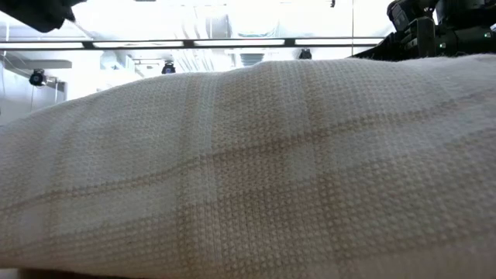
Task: Build produce basket
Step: Put the black cherry into the blue basket
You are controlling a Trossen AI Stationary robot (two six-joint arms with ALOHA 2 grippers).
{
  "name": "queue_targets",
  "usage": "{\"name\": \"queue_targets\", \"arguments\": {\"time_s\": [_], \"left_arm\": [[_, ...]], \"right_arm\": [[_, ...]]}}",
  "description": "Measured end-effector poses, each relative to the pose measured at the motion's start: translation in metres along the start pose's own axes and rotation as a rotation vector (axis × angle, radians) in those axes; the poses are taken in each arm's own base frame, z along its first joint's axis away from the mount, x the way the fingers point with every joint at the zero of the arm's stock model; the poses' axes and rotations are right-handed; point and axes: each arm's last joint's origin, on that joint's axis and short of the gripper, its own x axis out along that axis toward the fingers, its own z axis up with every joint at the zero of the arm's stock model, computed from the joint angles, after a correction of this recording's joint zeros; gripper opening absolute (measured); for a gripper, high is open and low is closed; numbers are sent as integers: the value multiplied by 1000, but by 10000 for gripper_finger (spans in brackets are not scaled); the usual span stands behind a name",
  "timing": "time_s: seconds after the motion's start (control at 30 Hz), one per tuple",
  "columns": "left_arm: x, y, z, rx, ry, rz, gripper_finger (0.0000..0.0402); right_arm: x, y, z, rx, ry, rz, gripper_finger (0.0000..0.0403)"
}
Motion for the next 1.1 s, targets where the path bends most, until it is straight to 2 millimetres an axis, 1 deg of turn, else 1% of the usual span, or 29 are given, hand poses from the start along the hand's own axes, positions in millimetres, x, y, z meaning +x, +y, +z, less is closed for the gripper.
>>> {"name": "queue_targets", "arguments": {"time_s": [0.07,0.1,0.13,0.17,0.2,0.23,0.3,0.33,0.4,0.47,0.5,0.6,0.63,0.73,0.77,0.8,0.87,1.0,1.1], "left_arm": [[-2,9,4,49,62,271,86],[-4,13,3,70,122,390,86],[-5,15,1,81,189,480,86],[-6,15,-3,92,248,516,86],[-6,11,-9,111,293,473,86],[-6,6,-15,134,313,353,86],[-7,-4,-20,140,260,70,86],[-6,-7,-18,124,207,-16,86],[-6,-6,-8,94,110,-95,86],[-9,-5,-3,71,65,-160,86],[-10,-5,-3,57,70,-155,86],[-13,-4,-7,8,138,-32,86],[-13,-3,-6,17,99,-58,86],[-14,-3,15,35,-190,-220,86],[-16,-2,20,44,-252,-252,86],[-18,0,23,47,-275,-259,86],[-20,1,22,17,-248,-223,86],[-24,-6,10,16,-252,-232,86],[-26,-5,11,18,-281,-210,86]], "right_arm": [[0,0,0,9,-1,0,9],[0,0,0,11,-1,-1,9],[0,0,0,10,-1,-1,9],[0,0,0,7,-2,-1,9],[0,0,0,5,-2,0,9],[0,0,0,3,-2,-1,9],[0,0,0,4,-2,-1,9],[0,0,0,6,-2,0,9],[0,0,0,6,-2,-1,9],[0,0,0,6,-2,-1,9],[0,0,0,6,-2,-1,9],[0,0,0,6,-4,-1,9],[0,0,0,6,-4,-1,9],[0,0,0,6,-3,-1,9],[0,0,0,6,-3,-1,9],[0,0,0,6,-3,-1,9],[0,0,0,6,-3,-1,9],[0,0,0,7,-2,0,9],[0,0,0,16,-2,0,9]]}}
